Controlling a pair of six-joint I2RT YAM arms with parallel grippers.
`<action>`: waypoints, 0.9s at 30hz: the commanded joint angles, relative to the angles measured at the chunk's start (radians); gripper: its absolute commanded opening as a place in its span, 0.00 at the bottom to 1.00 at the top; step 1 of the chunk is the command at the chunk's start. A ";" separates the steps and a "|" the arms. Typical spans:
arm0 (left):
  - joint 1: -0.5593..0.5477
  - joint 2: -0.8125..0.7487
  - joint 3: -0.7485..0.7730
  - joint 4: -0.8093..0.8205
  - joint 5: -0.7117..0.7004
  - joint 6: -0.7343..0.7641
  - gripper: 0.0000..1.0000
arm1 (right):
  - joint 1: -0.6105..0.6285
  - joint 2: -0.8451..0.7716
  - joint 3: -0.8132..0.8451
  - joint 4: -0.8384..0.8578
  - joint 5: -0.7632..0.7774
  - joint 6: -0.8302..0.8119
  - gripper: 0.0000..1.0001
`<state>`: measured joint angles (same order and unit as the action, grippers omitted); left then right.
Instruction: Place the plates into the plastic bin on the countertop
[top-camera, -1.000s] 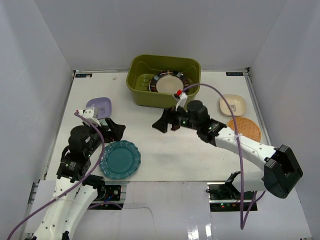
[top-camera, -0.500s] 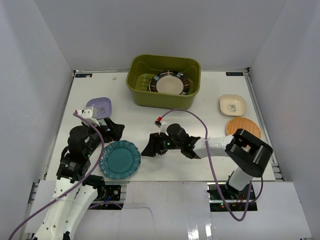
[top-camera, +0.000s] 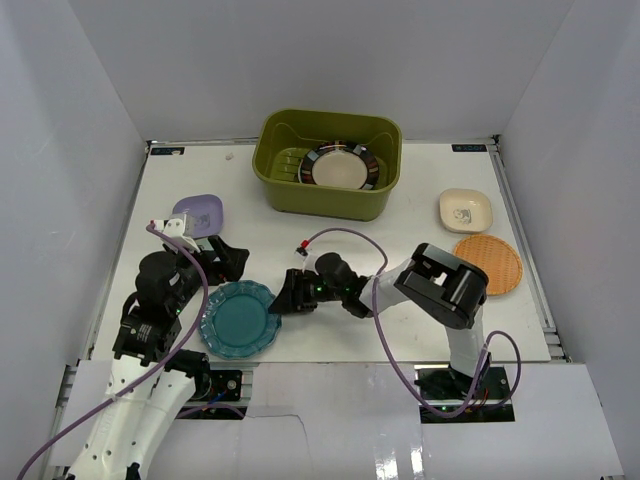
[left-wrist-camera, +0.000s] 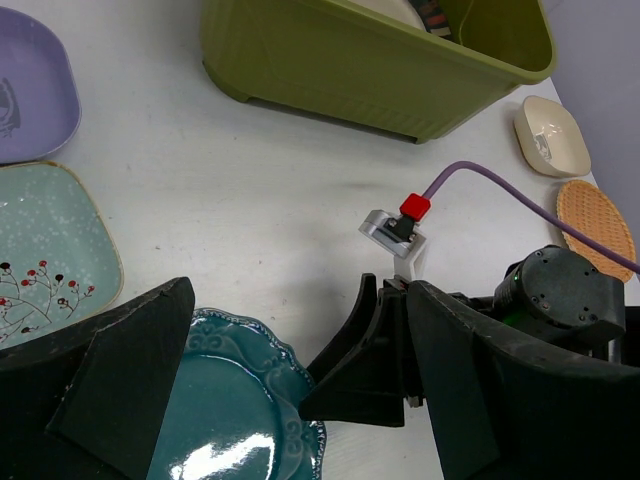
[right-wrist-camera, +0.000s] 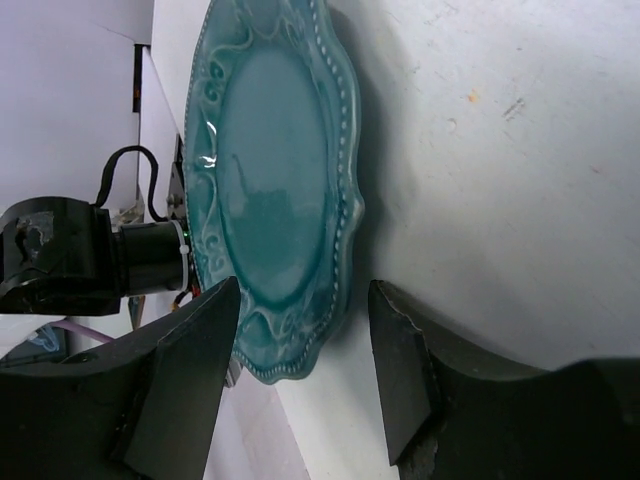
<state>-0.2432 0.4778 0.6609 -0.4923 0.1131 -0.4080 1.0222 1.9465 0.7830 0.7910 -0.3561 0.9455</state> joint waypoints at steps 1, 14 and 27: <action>0.008 -0.005 -0.006 0.015 0.000 0.005 0.98 | 0.013 0.051 0.036 0.073 -0.018 0.047 0.60; 0.008 -0.010 -0.006 0.015 -0.004 0.003 0.98 | 0.016 -0.062 -0.128 0.128 0.019 0.081 0.08; 0.010 -0.024 0.006 -0.006 -0.055 -0.012 0.98 | -0.330 -0.830 -0.012 -0.397 0.086 -0.158 0.08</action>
<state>-0.2386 0.4606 0.6609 -0.4938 0.0853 -0.4114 0.8127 1.2461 0.5724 0.3470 -0.3088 0.8581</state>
